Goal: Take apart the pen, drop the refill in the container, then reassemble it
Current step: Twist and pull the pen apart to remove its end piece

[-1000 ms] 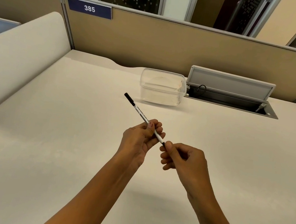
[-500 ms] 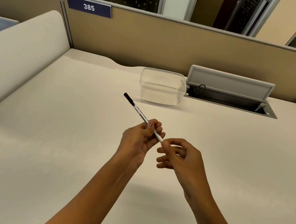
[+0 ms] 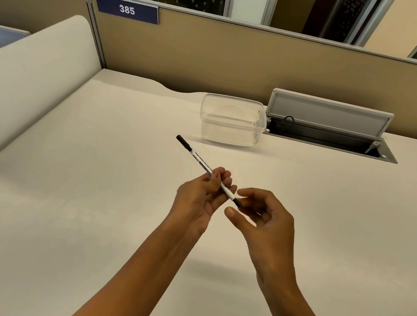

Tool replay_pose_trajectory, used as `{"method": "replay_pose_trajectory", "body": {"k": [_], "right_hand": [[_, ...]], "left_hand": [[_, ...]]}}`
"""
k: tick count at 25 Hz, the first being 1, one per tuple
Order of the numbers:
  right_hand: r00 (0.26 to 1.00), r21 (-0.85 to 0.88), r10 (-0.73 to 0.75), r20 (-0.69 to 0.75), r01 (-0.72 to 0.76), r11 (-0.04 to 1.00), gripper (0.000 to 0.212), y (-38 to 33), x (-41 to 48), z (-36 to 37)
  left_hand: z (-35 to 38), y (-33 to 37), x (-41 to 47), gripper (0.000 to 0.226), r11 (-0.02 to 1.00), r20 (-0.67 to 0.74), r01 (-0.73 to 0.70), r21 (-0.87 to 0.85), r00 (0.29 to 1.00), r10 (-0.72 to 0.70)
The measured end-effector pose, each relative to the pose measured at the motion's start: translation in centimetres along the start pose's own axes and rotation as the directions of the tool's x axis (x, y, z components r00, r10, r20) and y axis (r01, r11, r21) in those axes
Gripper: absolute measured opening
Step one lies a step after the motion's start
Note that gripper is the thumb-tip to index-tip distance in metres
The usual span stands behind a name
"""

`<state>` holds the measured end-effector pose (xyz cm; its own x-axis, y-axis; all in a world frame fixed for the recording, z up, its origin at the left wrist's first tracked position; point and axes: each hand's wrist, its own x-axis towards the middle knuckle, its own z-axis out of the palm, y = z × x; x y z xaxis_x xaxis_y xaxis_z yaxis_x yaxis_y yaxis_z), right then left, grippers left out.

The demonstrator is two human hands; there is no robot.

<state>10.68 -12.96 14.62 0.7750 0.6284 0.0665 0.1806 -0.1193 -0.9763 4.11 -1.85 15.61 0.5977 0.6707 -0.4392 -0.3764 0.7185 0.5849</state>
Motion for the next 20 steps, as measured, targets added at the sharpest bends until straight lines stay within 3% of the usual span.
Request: {"method": "replay_pose_trajectory", "body": {"k": [4, 6, 10, 15, 18, 20], "right_hand": [[0.986, 0.049, 0.154, 0.057, -0.157, 0.986, 0.013, 0.0, 0.7, -0.1], [0.971, 0.048, 0.213, 0.107, -0.219, 0.974, 0.02, 0.0, 0.8, 0.1], [0.98, 0.059, 0.182, 0.08, -0.187, 0.981, 0.009, 0.0, 0.9, 0.1], [0.996, -0.127, -0.093, -0.01, 0.091, 0.988, 0.011, 0.4, 0.4, 0.2], [0.892, -0.388, -0.45, -0.025, 0.406, 0.827, 0.005, 1.0, -0.1, 0.4], [0.821, -0.465, -0.571, 0.004, 0.507, 0.726, 0.004, 1.5, -0.1, 0.6]], "left_hand": [[-0.3, 0.2, 0.3, 0.015, 0.999, -0.013, -0.032, 0.016, 0.999, 0.032], [-0.4, 0.1, 0.2, 0.014, 0.999, -0.017, -0.026, 0.027, 1.0, 0.026], [-0.6, 0.1, 0.3, 0.015, 0.999, -0.016, -0.023, 0.042, 1.0, 0.024], [-0.8, -0.2, 0.4, 0.015, 1.0, -0.029, 0.021, 0.007, 0.999, -0.02], [-0.7, -0.3, 0.7, 0.016, 0.998, -0.021, 0.044, -0.034, 0.999, -0.045], [-0.6, -0.4, 0.8, 0.017, 0.998, -0.023, 0.053, -0.033, 0.998, -0.054]]}}
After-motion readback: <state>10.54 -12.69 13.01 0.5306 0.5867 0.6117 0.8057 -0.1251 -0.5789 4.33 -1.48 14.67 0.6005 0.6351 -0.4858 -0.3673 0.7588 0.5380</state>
